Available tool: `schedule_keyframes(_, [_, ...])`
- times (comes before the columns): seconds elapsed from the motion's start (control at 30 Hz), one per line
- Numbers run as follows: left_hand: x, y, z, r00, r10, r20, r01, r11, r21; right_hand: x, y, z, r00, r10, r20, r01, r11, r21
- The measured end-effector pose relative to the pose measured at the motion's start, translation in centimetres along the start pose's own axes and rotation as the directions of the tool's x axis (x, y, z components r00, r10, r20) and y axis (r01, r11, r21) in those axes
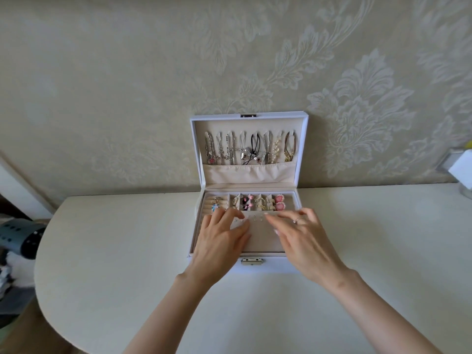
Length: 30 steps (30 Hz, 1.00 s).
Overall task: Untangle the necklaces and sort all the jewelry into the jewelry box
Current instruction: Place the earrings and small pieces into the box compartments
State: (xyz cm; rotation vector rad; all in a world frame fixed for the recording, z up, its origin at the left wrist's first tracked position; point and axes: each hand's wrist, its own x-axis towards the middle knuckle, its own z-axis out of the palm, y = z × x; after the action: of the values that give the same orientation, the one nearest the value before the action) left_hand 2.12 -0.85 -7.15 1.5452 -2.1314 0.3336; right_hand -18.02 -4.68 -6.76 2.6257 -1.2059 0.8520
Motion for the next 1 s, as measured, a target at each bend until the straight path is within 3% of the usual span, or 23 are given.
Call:
schedule_keyframes(0.1, [1.1, -0.5, -1.1, 0.972, -0.183, -0.148, 0.139, 0.953, -0.269, 0.5, 0.4, -1.7, 0.945, 0.268, -0.186, -0.219, 0.944, 0.248])
schedule_keyframes(0.17, [3.1, -1.2, -2.4, 0.882, -0.424, -0.203, 0.289, 0.829, -0.479, 2.2, 0.8, -3.3, 0.849, 0.505, -0.155, -0.373, 0.781, 0.5])
schedule_keyframes(0.27, [7.1, -2.6, -4.8, 0.71, -0.704, 0.033, 0.514, 0.484, -0.708, 6.5, 2.0, -5.6, 0.749, 0.658, 0.079, -0.473, 0.448, 0.759])
schedule_keyframes(0.33, [9.4, -3.4, -6.0, 0.662, -0.721, 0.205, 0.552, 0.283, -0.784, 9.2, 2.8, -6.2, 0.71, 0.687, 0.157, -0.512, 0.35, 0.785])
schedule_keyframes(0.4, [10.8, -3.9, -6.7, 0.647, -0.703, 0.296, 0.568, 0.186, -0.801, 11.4, 3.3, -6.5, 0.665, 0.711, 0.229, -0.558, 0.269, 0.785])
schedule_keyframes(0.53, [11.2, -4.9, -7.2, 0.668, -0.649, 0.365, 0.609, 0.194, -0.769, 13.2, 3.7, -7.2, 0.581, 0.74, 0.338, -0.652, 0.176, 0.737])
schedule_keyframes(0.63, [10.4, -4.9, -8.3, 0.69, -0.628, 0.36, 0.591, 0.201, -0.781, 12.4, 3.6, -8.4, 0.565, 0.747, 0.351, -0.649, 0.14, 0.747])
schedule_keyframes(0.77, [7.2, -3.5, -9.9, 0.725, -0.594, 0.348, 0.541, 0.178, -0.822, 9.6, 2.1, -9.4, 0.52, 0.803, 0.292, -0.585, 0.086, 0.807])
schedule_keyframes(0.9, [3.2, -2.5, -8.9, 0.661, -0.659, 0.359, 0.546, 0.094, -0.832, 4.7, -0.9, -8.4, 0.43, 0.875, 0.223, -0.524, 0.04, 0.851])
schedule_keyframes(1.0, [0.5, -1.7, -7.9, 0.66, -0.639, 0.395, 0.542, 0.041, -0.839, 1.3, -2.9, -7.3, 0.42, 0.894, 0.158, -0.507, 0.086, 0.858])
